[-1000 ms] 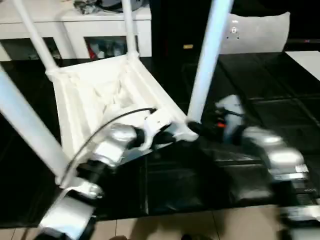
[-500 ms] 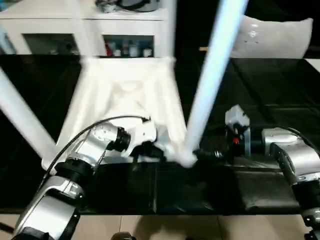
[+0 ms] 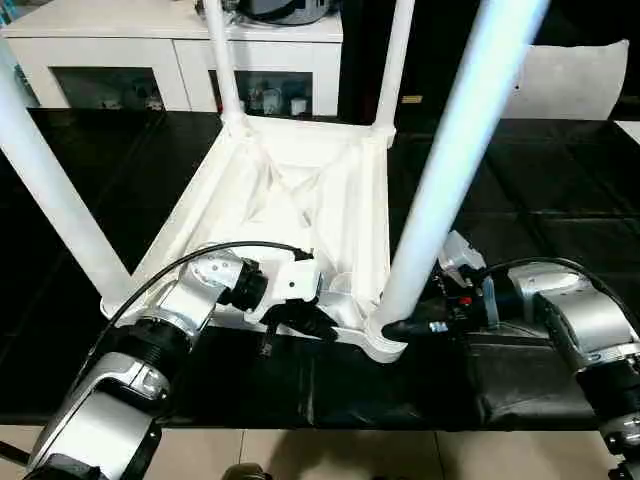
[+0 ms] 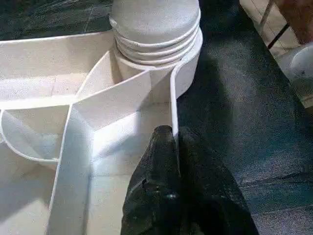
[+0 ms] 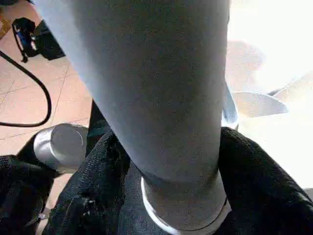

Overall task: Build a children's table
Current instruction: Rotate leg to tighten

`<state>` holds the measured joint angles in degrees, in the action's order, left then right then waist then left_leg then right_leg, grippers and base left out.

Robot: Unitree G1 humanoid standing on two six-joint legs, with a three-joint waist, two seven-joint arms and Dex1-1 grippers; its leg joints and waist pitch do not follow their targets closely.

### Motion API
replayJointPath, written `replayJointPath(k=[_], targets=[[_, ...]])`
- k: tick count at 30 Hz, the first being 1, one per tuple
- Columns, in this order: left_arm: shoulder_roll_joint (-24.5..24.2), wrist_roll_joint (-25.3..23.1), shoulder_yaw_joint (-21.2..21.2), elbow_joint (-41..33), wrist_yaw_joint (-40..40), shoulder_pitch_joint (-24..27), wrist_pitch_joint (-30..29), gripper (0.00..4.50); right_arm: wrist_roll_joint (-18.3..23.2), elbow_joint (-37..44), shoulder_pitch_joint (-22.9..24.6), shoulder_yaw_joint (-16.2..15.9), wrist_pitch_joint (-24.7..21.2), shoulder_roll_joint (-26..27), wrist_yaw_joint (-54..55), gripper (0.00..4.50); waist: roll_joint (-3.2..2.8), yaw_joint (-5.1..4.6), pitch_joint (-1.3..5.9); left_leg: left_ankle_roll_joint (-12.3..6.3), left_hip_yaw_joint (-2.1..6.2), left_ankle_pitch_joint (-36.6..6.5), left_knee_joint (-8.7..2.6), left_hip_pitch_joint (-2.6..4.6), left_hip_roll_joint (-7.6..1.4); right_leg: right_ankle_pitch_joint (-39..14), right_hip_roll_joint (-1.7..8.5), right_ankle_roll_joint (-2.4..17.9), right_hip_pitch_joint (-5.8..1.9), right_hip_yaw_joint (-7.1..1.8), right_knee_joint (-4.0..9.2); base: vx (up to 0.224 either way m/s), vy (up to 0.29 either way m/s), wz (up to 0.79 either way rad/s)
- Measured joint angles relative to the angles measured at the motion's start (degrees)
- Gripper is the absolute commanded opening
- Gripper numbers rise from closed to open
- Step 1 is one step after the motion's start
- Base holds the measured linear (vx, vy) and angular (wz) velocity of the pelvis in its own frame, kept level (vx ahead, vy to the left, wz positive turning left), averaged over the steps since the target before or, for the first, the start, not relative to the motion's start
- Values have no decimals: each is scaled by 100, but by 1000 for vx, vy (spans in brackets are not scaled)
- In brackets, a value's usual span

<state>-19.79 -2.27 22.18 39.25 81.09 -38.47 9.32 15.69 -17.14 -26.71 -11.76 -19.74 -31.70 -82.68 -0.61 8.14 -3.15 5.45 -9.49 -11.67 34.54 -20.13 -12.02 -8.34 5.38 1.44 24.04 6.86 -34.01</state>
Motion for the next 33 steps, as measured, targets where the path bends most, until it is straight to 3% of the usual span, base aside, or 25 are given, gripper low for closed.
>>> replayJointPath(k=[4,11,14,18,21,24,26,27,33], targets=[[6,0,13,35,-1,0,62,0,0,-49,-5,0,2,5,2,219,0,4,0,0,0,0,0,-2,0,0,0,-1,0,0,0,0,0,0],[9,1,10,50,-32,0,60,0,4,-14,1,13,-74,35,67,203,0,-1,0,1,0,0,0,0,0,0,0,-1,-4,0,-2,0,0,0],[51,10,-185,45,-402,-16,-469,0,17,132,88,280,-437,431,873,202,3,-34,1,18,0,5,1,7,-3,2,-3,2,-4,-1,-11,0,0,0],[237,-33,-381,43,-1107,-107,-1138,0,4,177,105,715,-809,920,2177,201,2,-294,1,33,0,11,0,10,6,3,-4,2,-7,-1,5,0,0,0],[638,-151,-559,43,-2032,-136,-1673,0,-295,133,-16,1036,-1020,1430,3434,200,7,-491,-1,35,-1,12,3,4,11,5,-7,2,3,1,3,0,0,0],[1046,-197,-728,43,-2877,-152,-2096,0,-545,65,-164,1278,-1131,1908,4578,200,5,-595,-1,36,0,12,-9,1,11,6,-12,4,10,7,1,0,0,0],[1270,-197,-810,33,-3274,-156,-2250,0,-705,36,-241,1315,-1085,2057,5060,200,5,-615,-1,32,0,13,-18,-1,10,5,-14,4,14,9,2,0,0,0],[1329,-199,-814,-2,-3404,-156,-2322,0,-739,8,-241,1316,-982,2095,5205,254,3,-611,1,26,0,15,-28,-4,11,0,-14,2,17,9,6,0,0,0],[1322,-200,-827,-80,-3470,-162,-2345,0,-739,10,-190,1310,-741,2151,5218,310,0,-581,2,-7,-2,24,-32,-43,11,15,-11,38,56,5,4,0,0,0]])
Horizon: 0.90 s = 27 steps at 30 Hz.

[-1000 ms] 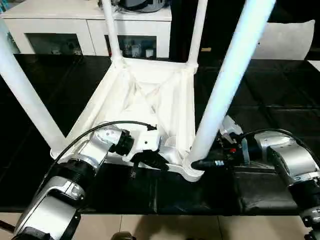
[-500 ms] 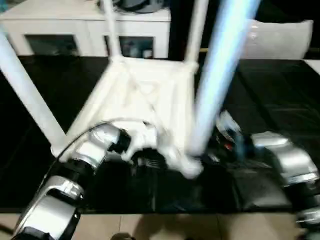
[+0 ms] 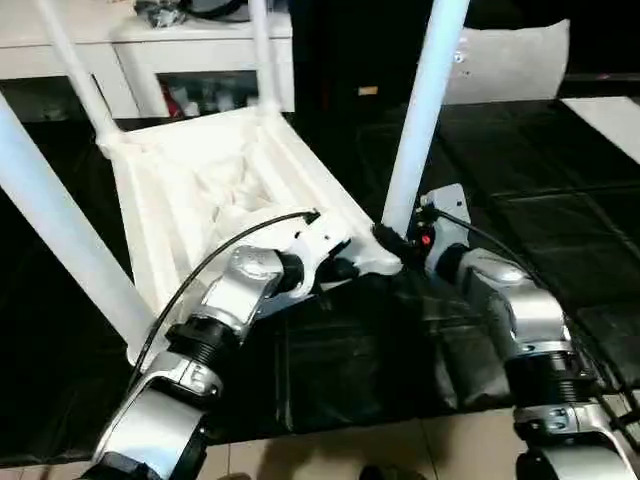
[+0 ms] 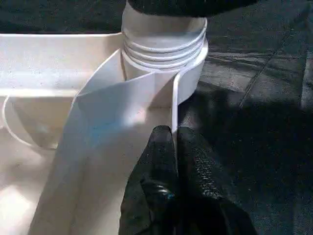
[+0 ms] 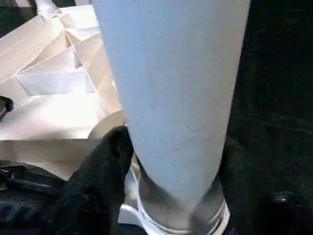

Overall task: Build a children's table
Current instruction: Rotate leg to tighten

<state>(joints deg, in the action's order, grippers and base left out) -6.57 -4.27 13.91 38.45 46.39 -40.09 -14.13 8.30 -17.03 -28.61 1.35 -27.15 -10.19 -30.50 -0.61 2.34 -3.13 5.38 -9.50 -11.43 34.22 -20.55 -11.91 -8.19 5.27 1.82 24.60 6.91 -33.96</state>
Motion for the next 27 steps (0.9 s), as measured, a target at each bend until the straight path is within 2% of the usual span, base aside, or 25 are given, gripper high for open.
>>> replayJointPath(k=[2,5,7,10,13,14,18,21,22,25,27], targets=[[-37,-1,8,0,72,0,19,0,32,55,68,-1,40,-3,-102,313,0,5,0,-1,0,1,0,-1,0,1,0,2,2,0,-1,0,0,0],[-145,1,48,0,223,1,96,0,77,69,133,-33,137,-155,-340,354,0,26,0,1,0,2,5,-3,0,6,0,7,5,0,-1,0,0,0],[-315,6,114,0,482,14,280,0,136,69,186,-134,304,-411,-763,363,0,40,-1,1,-1,2,13,-8,-1,7,-1,2,7,0,0,0,0,0],[-660,54,173,-3,1003,120,709,0,311,69,266,-206,579,-949,-1700,400,0,86,-1,0,0,2,20,-18,-4,-3,0,-18,15,0,-4,0,0,0],[-958,105,187,-2,1524,206,1106,0,314,44,339,-262,899,-1360,-2326,420,0,135,-1,0,1,2,25,-21,-5,16,0,13,16,1,-9,0,0,0],[-1021,117,194,-2,1647,210,1157,0,303,33,340,-284,988,-1412,-2426,440,0,157,-1,1,1,2,27,-23,-5,19,0,17,17,1,-8,0,0,0],[-1235,238,303,0,2345,214,1459,0,257,-163,338,-608,1438,-1767,-3232,440,0,334,-1,-4,4,4,35,-30,-10,20,10,17,21,0,-8,0,0,0],[-1340,282,356,11,2691,215,1654,0,365,-179,337,-700,1484,-1914,-3901,440,0,447,-1,-8,5,5,42,-38,-13,22,10,19,27,0,-11,0,0,0],[-1372,291,381,11,2776,215,1729,0,420,-180,333,-736,1482,-1942,-4083,413,0,470,-1,-8,5,5,44,-37,-13,22,10,19,28,0,-11,0,0,0],[-1474,292,475,12,3086,215,1959,0,556,-180,326,-885,1476,-2023,-4634,402,2,513,-1,-10,5,4,51,-40,-15,23,11,18,28,-1,-13,0,0,0],[-1496,291,534,11,3239,215,2064,0,569,-182,320,-987,1473,-2042,-4845,379,3,559,-1,-9,5,4,55,-40,-17,23,10,18,28,-1,-17,0,0,0]])
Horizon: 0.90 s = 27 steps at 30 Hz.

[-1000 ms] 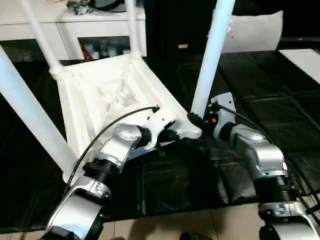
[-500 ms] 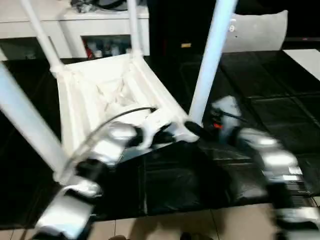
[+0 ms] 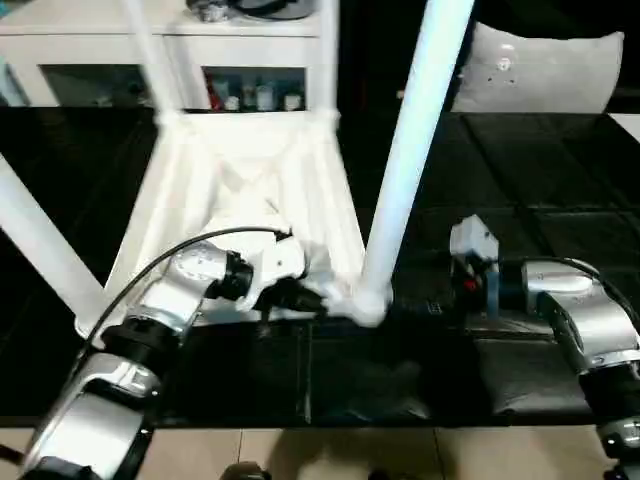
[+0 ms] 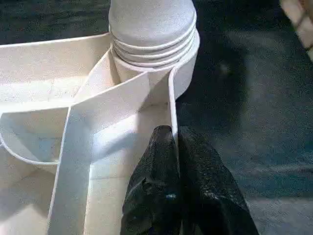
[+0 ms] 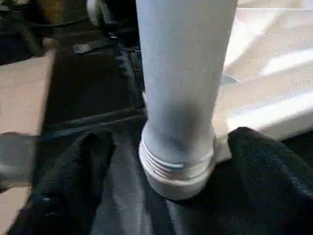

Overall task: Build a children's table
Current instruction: Rotate leg to tighten

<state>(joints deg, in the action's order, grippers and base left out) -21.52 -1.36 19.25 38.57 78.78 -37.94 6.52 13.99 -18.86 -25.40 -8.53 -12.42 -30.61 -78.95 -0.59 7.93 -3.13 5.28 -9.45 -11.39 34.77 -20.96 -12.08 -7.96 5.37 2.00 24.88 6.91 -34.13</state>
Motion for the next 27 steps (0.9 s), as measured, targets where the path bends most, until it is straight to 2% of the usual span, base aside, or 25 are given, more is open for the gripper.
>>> replayJointPath(k=[5,20,23,27], targets=[[34,1,109,-2,239,0,128,0,7,-167,-153,-117,-59,70,-179,336,0,37,0,0,0,2,8,1,-1,4,0,-3,0,-1,-3,0,0,0],[91,-50,188,119,284,-28,438,0,126,-255,-172,-205,-296,94,-419,211,0,18,0,3,-1,3,12,-7,-5,-4,-5,-31,-1,-3,-3,0,0,0],[94,-20,171,120,289,-28,418,0,150,-133,-141,-180,-468,87,-380,203,0,25,0,3,-1,3,12,-7,-5,-4,-5,-31,-1,-3,-3,0,0,0],[133,-5,77,117,124,-33,91,0,189,120,-29,-69,-837,254,85,200,-2,12,1,16,-3,4,12,-4,-5,1,-5,-35,-4,-5,-5,0,0,0]])
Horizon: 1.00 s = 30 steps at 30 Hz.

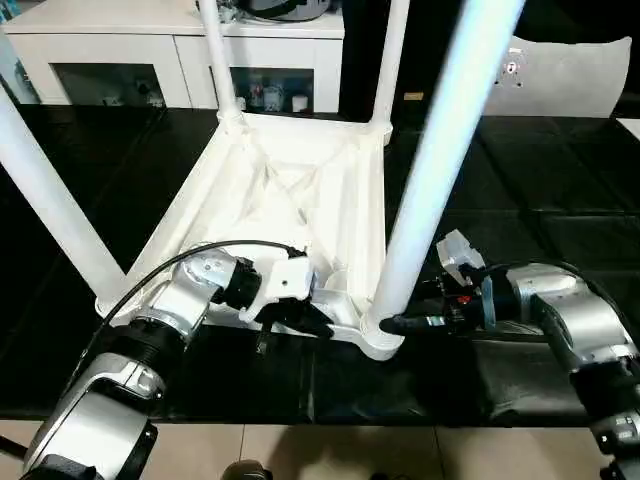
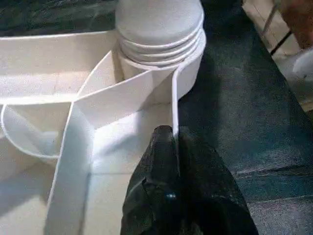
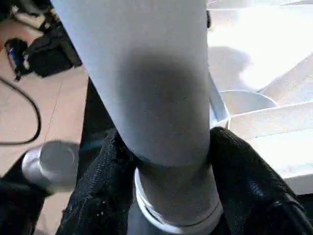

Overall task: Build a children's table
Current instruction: Rotate leg to tighten

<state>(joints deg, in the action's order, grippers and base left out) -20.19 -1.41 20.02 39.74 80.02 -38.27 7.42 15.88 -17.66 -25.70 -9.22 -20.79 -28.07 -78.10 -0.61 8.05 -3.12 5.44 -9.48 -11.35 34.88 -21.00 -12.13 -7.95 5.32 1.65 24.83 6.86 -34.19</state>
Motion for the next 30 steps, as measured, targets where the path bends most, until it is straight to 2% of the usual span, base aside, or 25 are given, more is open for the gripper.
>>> replayJointPath(k=[3,5,6,9,12,15,16,18,23,26,30], targets=[[79,-75,-160,1,-503,-41,-467,0,-75,57,2,228,-249,321,818,200,0,-52,0,20,0,10,1,5,5,10,0,-2,-3,1,2,0,0,0],[201,-139,-284,11,-983,-107,-849,0,-182,56,-9,472,-430,676,1602,200,0,-190,0,29,0,23,2,5,17,16,-1,-3,-1,2,10,0,0,0],[346,-209,-346,12,-1332,-155,-1071,0,-274,52,-70,624,-557,887,2157,199,1,-299,0,31,0,26,6,6,19,16,-1,-4,0,2,14,0,0,0],[741,-279,-437,11,-2016,-231,-1526,0,-481,53,-187,857,-756,1184,3167,198,1,-500,0,30,-1,26,6,5,20,18,-2,-6,0,9,32,0,0,0],[1087,-283,-575,12,-2770,-230,-1895,0,-692,7,-330,1005,-885,1579,4155,197,-1,-609,-1,30,2,25,-2,-2,19,29,-6,-2,13,12,27,0,0,0],[1270,-290,-635,5,-3156,-231,-2023,0,-755,-50,-384,1080,-827,1745,4599,197,-1,-616,-1,29,4,24,-22,-2,18,30,-8,0,16,16,28,0,0,0],[1279,-290,-638,-11,-3190,-230,-2043,0,-772,-52,-370,1084,-765,1781,4662,232,-1,-615,-1,27,3,25,-30,-5,18,30,-8,0,21,17,30,0,0,0],[1287,-296,-646,-60,-3223,-227,-2104,0,-811,-52,-355,1102,-675,1865,4756,266,-1,-606,-1,-5,4,42,-41,-8,17,26,-9,2,27,17,32,0,0,0],[1272,-335,-595,-140,-3191,-203,-2104,0,-795,-29,-284,1114,-582,1879,4738,302,-1,-582,-1,-21,0,31,-42,-12,18,34,-6,29,27,15,36,0,0,0],[1160,-331,-543,-241,-3013,-136,-1991,0,-638,108,-161,1111,-577,1745,4489,330,-3,-556,-2,-21,0,31,-42,-10,18,35,-6,30,25,15,37,0,0,0],[888,-284,-472,-246,-2561,-43,-1702,0,-550,127,-77,889,-372,1242,3632,362,-5,-487,-3,-19,0,33,-37,-6,18,27,-5,14,20,15,36,0,0,0]])
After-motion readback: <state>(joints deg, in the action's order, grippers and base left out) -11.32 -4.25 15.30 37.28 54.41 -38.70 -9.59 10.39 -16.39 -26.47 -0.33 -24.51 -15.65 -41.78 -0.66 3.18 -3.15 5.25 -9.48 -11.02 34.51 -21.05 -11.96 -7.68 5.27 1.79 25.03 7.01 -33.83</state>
